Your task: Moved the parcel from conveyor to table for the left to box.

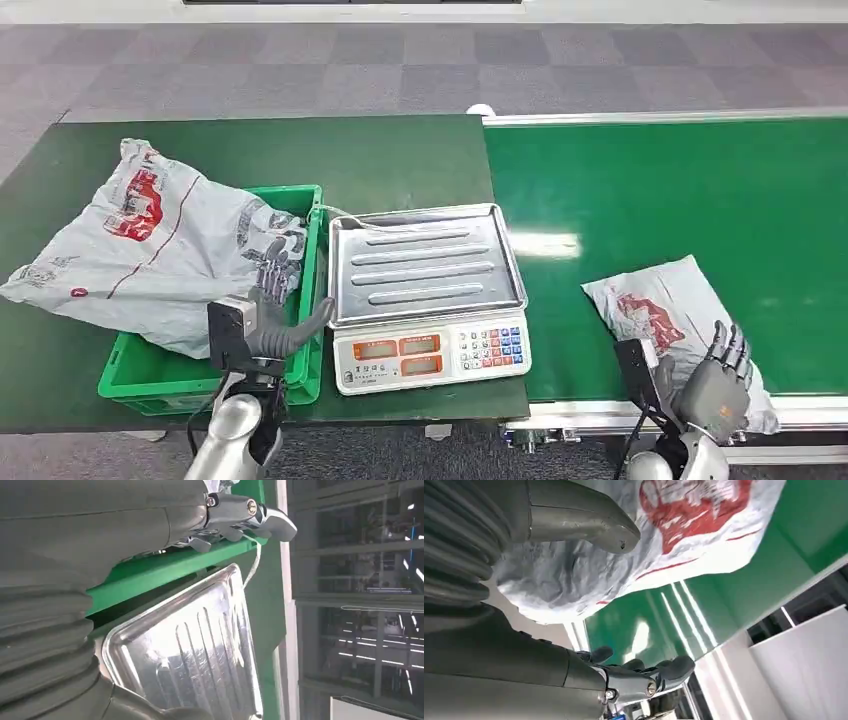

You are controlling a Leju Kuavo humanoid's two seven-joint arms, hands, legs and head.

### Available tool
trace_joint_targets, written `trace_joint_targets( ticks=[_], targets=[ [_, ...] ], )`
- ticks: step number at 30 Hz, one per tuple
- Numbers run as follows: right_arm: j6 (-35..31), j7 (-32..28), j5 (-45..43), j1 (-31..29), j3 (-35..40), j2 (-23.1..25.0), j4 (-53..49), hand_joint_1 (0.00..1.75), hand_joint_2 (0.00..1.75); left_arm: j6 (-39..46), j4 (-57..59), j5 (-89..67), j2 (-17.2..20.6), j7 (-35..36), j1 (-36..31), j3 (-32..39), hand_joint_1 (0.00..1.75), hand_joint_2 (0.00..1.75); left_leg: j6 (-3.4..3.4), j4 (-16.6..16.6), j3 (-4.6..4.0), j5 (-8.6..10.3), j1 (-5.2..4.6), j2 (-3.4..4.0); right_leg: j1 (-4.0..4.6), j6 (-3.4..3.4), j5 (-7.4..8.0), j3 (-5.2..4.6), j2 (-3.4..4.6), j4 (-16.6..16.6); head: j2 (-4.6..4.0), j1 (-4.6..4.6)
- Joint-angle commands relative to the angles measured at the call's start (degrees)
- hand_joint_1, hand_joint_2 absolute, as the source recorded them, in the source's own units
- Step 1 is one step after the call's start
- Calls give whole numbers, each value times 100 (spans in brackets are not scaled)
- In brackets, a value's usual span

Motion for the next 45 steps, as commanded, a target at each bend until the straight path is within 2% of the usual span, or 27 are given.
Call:
trace_joint_targets(
  ticks=[1, 7, 10, 12, 20, 27, 31, 33, 34, 35, 45],
  targets=[
    [126, 315, 462, -187, -289, 32, 333, 0, 175, -19, 148, -9, 17, 8, -44, 231, 0, 175, 2, -5, 4, 1, -3, 6, -2, -1, 1, 0, 3, -3, 0, 0],
    [221, 414, 639, -492, -295, -41, 825, 0, 175, -42, 94, 15, 38, -13, 25, 258, 0, 175, 4, -14, 7, 6, -3, 16, -1, 0, 10, 2, 11, -14, 0, 0],
    [200, 628, 1085, -648, -200, -141, 1186, 0, 175, -69, 101, 21, 19, -17, -8, 247, 0, 175, 4, -9, 5, 3, 1, 19, 2, 0, 10, 1, 15, -11, 0, 0],
    [509, 893, 1410, -910, -151, -240, 1842, 0, 175, -88, 132, 18, 38, -18, -63, 206, 0, 175, 4, -10, 6, 4, -2, 16, 0, 0, 9, 1, 12, -9, 0, 0],
    [459, 1151, 1639, -1306, -173, -331, 3213, 0, 175, -67, 105, 61, 88, -7, -9, 251, 0, 175, 4, -8, 7, 5, 1, 10, 2, -2, 10, 5, 6, -10, 0, 0],
    [714, 755, 1171, -1360, -381, -234, 3853, 0, 175, -72, 29, 55, 149, 1, 31, 252, 0, 175, 4, -11, 10, 5, 2, 8, 5, -3, 9, 10, 3, -14, 0, 0],
    [659, 577, 1028, -1318, -400, -182, 3906, 0, 175, -72, 100, 55, 164, 3, -21, 225, 0, 175, 5, -14, 11, 11, 2, 2, 6, -2, 13, 11, -3, -17, 0, 0],
    [585, 260, 733, -1260, -411, -95, 3774, 0, 175, -72, 93, 55, 181, 3, -14, 194, 0, 175, 4, -6, 19, 7, 5, 6, 8, -3, 10, 17, 0, -12, 0, 0],
    [585, 260, 733, -1260, -411, -95, 3774, 19, 175, -72, 93, 55, 181, 3, -14, 194, 0, 175, 5, -11, 18, 13, 3, 7, 7, -2, 15, 17, -1, -18, 0, 0],
    [545, 222, 704, -1198, -336, -65, 3618, 175, 175, -72, 76, 55, 185, 3, 1, 184, 0, 175, 4, -6, 23, 10, 3, 10, 7, -2, 12, 22, 1, -14, 2, 0],
    [211, -432, -62, -700, 72, 144, 1919, 175, 175, -80, 123, 21, 206, -24, -73, 102, 0, 175, 13, -8, 9, 25, 1, 10, 4, 4, 33, 11, -3, -17, 0, 2]
  ],
)
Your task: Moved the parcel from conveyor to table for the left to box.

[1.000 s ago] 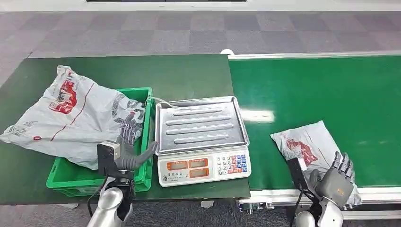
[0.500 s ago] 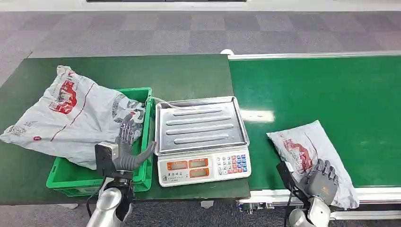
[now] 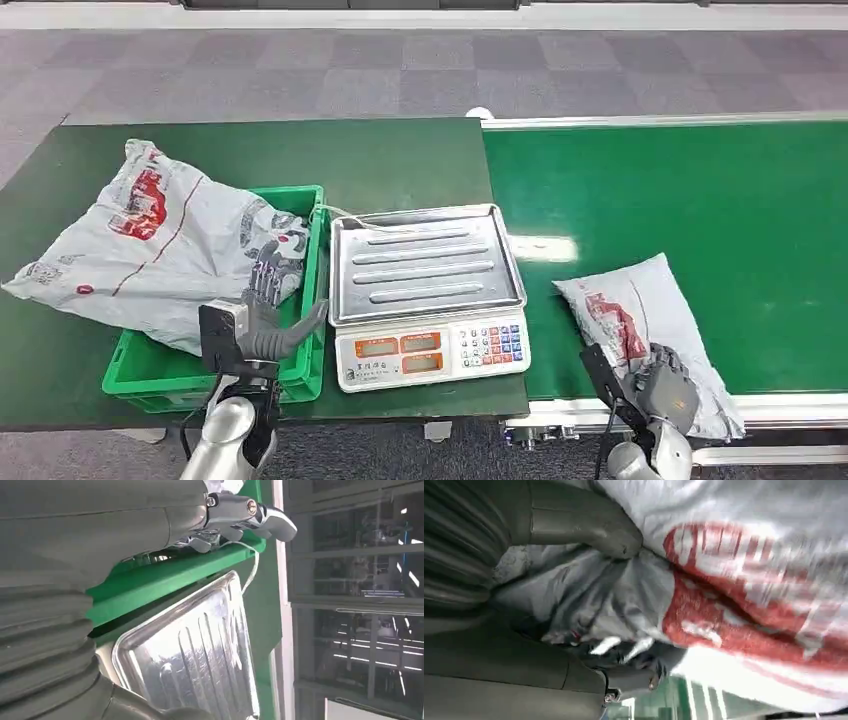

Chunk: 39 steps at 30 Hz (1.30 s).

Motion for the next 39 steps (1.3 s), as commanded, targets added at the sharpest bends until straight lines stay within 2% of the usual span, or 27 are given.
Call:
trace_joint_targets(
  ticks=[1, 5, 12, 21, 25, 34, 39],
  targets=[
    [-130, -298, -453, 501, 244, 294, -1213, 175, 175, -18, 249, -16, 147, -24, -171, 7, 0, 175, 0, -7, -18, 10, -1, -2, 0, -5, 6, -19, -5, -2, 0, 0],
    [-112, -308, -570, 715, 410, 327, -1920, 175, 175, -10, 263, -46, 143, -48, -202, -40, 0, 175, -3, -3, -13, 6, -1, 0, 0, -5, 2, -16, -2, 3, 0, 0],
    [-308, -517, -840, 732, 481, 295, -2348, 175, 175, -8, 252, -68, 106, -61, -217, -91, 0, 175, -2, -2, -39, 7, -2, -1, -1, -5, 2, -41, -2, 5, 0, 0],
    [-446, -898, -1092, 247, 624, 64, -3045, 175, 175, 1, 345, -107, 93, -93, -373, -254, 0, 175, -2, 1, -59, 9, -7, 5, -9, -4, 4, -64, 6, 11, 0, 0],
    [-433, -849, -1068, 123, 724, -67, -3266, 175, 175, 18, 398, -111, 101, -108, -412, -304, 0, 175, -2, 1, -64, 10, -9, 7, -11, -3, 7, -70, 7, 12, 0, -2],
    [-466, -958, -1067, -388, 761, -220, -3431, 175, 175, 75, 640, -116, 112, -226, -556, -395, 0, 175, 0, -2, -64, 12, -9, 9, -11, -2, 13, -71, 9, 9, 0, 0],
    [-446, -861, -1092, -892, 1167, -296, -3256, 175, 175, 87, 713, -126, 62, -261, -667, -475, 0, 175, 0, 0, -69, 15, -11, 18, -16, -3, 16, -83, 17, 13, 0, 2]
  ],
)
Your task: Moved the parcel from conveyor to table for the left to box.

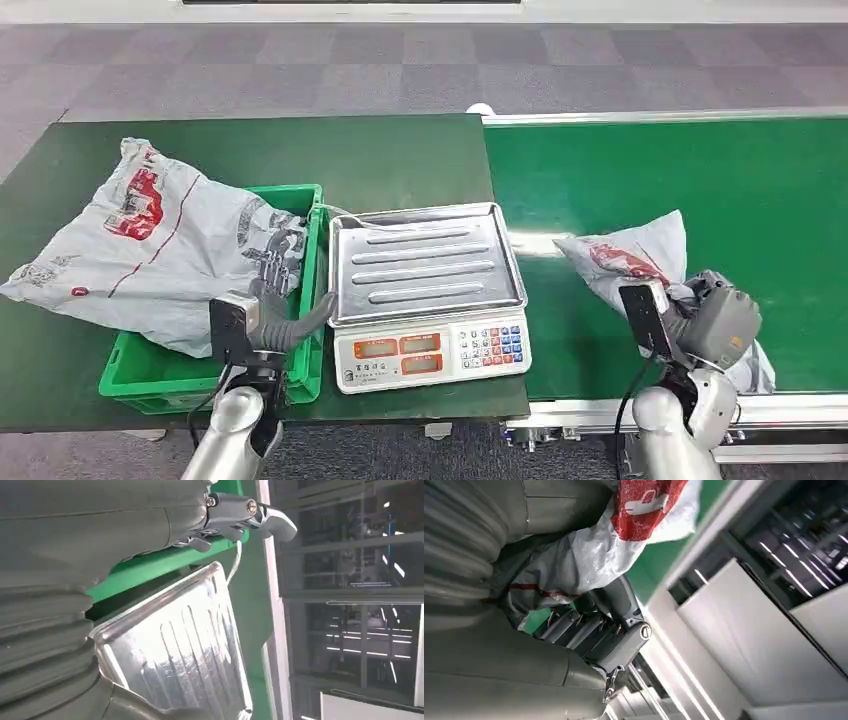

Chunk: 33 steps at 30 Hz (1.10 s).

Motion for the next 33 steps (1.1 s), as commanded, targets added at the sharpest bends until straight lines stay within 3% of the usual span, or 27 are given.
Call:
trace_joint_targets(
  ticks=[1, 8, 16, 30, 31, 32, 33],
  targets=[
    [60, 9, -22, -1027, 757, -181, 160, 175, 175, 34, 518, 9, 47, -40, -401, -282, 0, 175, 6, -3, -11, 9, -9, 25, -8, -1, 13, -23, 20, 4, 0, 0],
    [210, 240, 364, -1666, 2084, 294, 869, 175, 175, 38, 700, -27, -27, -45, -641, -344, 0, 175, -2, -6, -4, 13, -5, 44, -3, -6, 18, -23, 39, 8, 0, 0],
    [410, 209, 45, -2121, 3164, 675, 1509, 175, 175, 138, 766, -37, -10, -119, -795, -382, 0, 175, -19, -4, -12, 21, -4, 25, 3, -11, 14, -34, 24, 23, 0, 0],
    [508, 144, -508, -1776, 3384, 547, 1277, 175, 175, 166, 686, -74, -64, -76, -746, -392, 0, 175, -18, -4, -19, 24, -1, -5, 1, -10, 9, -29, -4, 19, 2, 0],
    [815, 18, -931, -1720, 3349, 582, 1170, 175, 175, 165, 713, -74, -67, -76, -754, -388, 0, 175, -16, -11, -18, 28, -2, -7, 0, -10, 12, -26, -7, 12, 0, 0],
    [1076, -98, -1275, -1673, 3337, 531, 1076, 7, 175, 156, 731, -77, -64, -73, -758, -390, 0, 175, -17, -6, -20, 26, 0, -3, 1, -10, 11, -30, -3, 17, 0, 0],
    [1320, -46, -1436, -1661, 3387, 481, 1035, 0, 175, 147, 742, -78, -54, -69, -764, -396, 0, 175, -19, -4, -19, 24, -1, -7, 1, -10, 7, -28, -6, 19, 0, 0]
  ],
)
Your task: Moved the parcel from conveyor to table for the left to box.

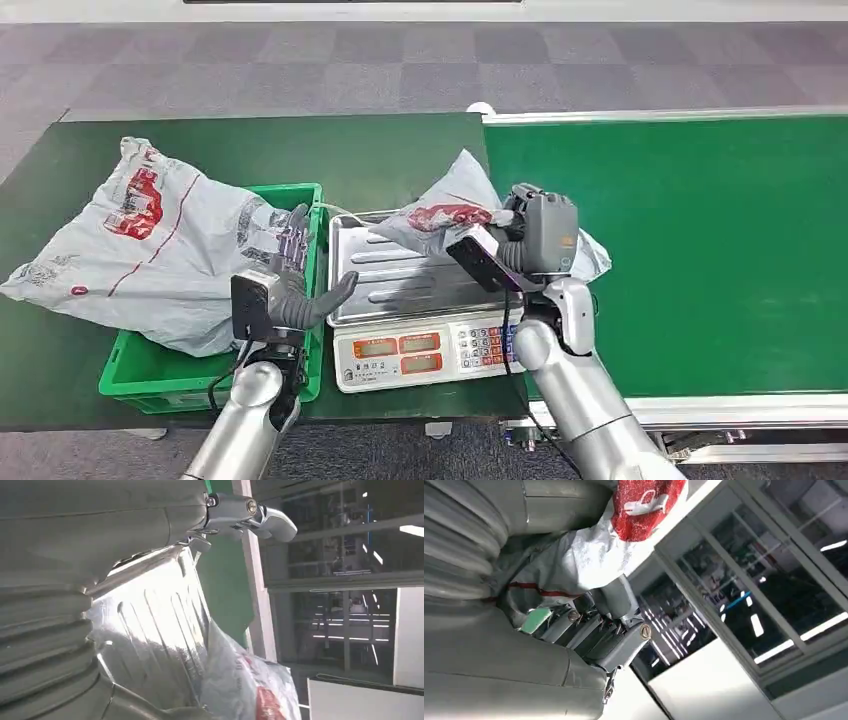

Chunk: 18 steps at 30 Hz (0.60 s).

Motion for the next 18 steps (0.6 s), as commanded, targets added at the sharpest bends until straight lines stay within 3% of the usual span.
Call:
trace_joint_targets(
  ticks=[1, 5, 18],
  targets=[
    [1234, -275, -1404, -33, 241, -238, -97, 0, 175, -1, 365, 1, 123, 23, -205, -157, 0, 175, 4, -9, 0, 7, -1, -5, 1, -1, 4, 2, -10, -8, 0, 0],
    [1841, -399, -2117, 29, 161, -365, -375, 0, 175, -35, 328, 3, 125, 36, -171, -173, 0, 175, 5, -7, -2, 7, -3, -9, 1, -1, 3, 0, -14, -7, 0, -2],
    [2638, -624, -3356, 92, -151, -670, -1046, 0, 175, -69, 320, 16, 189, 80, -166, -189, 0, 175, 6, -6, -2, 6, -4, -7, -1, 0, 3, -4, -12, -6, 0, 0]
  ],
)
